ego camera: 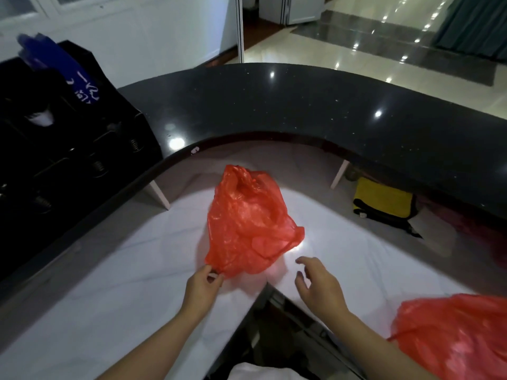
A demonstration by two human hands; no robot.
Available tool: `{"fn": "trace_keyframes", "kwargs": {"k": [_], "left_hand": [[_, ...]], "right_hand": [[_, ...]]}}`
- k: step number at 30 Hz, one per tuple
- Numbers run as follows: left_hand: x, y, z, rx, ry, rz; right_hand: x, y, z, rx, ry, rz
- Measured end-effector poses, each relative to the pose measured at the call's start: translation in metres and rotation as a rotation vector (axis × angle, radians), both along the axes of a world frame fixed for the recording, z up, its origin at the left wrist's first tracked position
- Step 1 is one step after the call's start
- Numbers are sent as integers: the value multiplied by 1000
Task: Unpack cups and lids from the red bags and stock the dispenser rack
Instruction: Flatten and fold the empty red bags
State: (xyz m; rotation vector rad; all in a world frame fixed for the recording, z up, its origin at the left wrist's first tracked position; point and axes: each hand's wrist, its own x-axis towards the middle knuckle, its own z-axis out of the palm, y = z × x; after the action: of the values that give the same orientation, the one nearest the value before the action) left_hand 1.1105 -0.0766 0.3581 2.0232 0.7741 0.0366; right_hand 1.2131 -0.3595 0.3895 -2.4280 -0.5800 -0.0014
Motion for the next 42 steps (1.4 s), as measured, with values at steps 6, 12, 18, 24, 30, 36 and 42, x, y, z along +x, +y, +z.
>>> {"fn": "trace_keyframes", "kwargs": {"k": [6,12,18,24,30,36,42], "left_hand": [[-1,-9,1,73,-13,-55],[-4,-9,0,87,-1,-29],[-12,-10,3,-232,38,214],[-9,3,8,-822,0,565],[-3,-3,16,-922,16,516],[1,-11,11,-882,58,415],[8,-11,3,-714,85,386]], "right_hand": [[-19,47,17,-59,-294,407],[-8,92,45,-419,-311,353],[9,94,43,-639,-90,280],[13,78,25,-624,-35,277],[12,68,21,-583,-23,253],[14,61,23,-503,-28,210],[26,41,19,-447,-43,171]]}}
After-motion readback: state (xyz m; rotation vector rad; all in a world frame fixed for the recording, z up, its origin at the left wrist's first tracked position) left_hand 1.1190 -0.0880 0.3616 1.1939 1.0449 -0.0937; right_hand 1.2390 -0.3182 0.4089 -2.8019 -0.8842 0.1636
